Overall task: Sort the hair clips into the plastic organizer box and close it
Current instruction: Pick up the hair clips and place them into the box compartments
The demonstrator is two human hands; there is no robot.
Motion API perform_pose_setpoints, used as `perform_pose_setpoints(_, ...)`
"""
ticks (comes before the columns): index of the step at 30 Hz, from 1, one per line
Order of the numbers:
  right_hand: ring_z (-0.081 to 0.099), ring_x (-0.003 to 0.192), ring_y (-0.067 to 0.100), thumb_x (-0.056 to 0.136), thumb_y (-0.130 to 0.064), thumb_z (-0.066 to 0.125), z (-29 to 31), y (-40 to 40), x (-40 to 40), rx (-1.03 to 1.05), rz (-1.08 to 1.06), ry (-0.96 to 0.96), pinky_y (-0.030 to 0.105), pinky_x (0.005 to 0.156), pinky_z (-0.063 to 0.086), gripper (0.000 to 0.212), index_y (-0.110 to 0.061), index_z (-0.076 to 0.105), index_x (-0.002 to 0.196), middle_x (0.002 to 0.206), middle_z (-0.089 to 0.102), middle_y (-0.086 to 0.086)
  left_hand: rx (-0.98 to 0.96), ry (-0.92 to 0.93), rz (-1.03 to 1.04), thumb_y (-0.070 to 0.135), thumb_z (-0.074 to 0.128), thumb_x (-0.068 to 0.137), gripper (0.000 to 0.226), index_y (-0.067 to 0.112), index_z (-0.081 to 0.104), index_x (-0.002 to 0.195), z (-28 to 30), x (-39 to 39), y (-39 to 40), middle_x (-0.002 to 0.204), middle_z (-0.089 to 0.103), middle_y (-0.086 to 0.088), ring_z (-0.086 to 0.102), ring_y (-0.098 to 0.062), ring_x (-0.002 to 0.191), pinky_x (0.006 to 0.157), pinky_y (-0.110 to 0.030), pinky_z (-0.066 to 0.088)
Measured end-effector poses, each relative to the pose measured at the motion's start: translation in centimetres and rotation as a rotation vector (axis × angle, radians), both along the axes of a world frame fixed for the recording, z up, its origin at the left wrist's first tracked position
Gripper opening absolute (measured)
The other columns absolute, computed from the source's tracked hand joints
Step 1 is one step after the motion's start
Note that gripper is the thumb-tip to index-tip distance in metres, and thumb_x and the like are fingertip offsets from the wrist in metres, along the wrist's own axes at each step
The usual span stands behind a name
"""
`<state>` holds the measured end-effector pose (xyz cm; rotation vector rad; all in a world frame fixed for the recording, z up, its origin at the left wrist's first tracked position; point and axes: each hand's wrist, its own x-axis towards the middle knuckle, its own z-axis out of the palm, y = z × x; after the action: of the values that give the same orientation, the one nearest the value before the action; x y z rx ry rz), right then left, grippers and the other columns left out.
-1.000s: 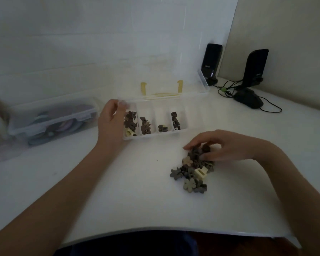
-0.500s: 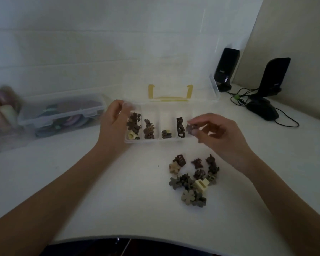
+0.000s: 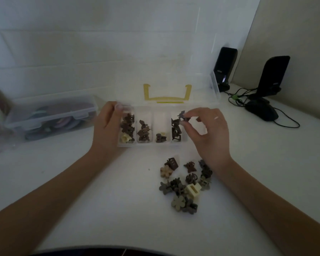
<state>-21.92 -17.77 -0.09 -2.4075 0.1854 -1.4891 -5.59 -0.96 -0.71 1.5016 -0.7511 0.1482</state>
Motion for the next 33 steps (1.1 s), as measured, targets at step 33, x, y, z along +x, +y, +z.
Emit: perform_pose_setpoints(33,0.072,0.069,0.018,0.079,-0.009,0.07,2.7,2.7,-3.0,0.552,0.546,0.534,0.026,0.067,0.057,0.025,-0.016,0.068,0.103,0.088,0.073,0.003,0.036,0.106,-0.097,0.023,0.037,0.101,0.024,0.015,0.059,0.105,0.3,0.0,-0.2,0.096,0.06,0.018,0.056,0.018,0.077,0.071,-0.006,0.044)
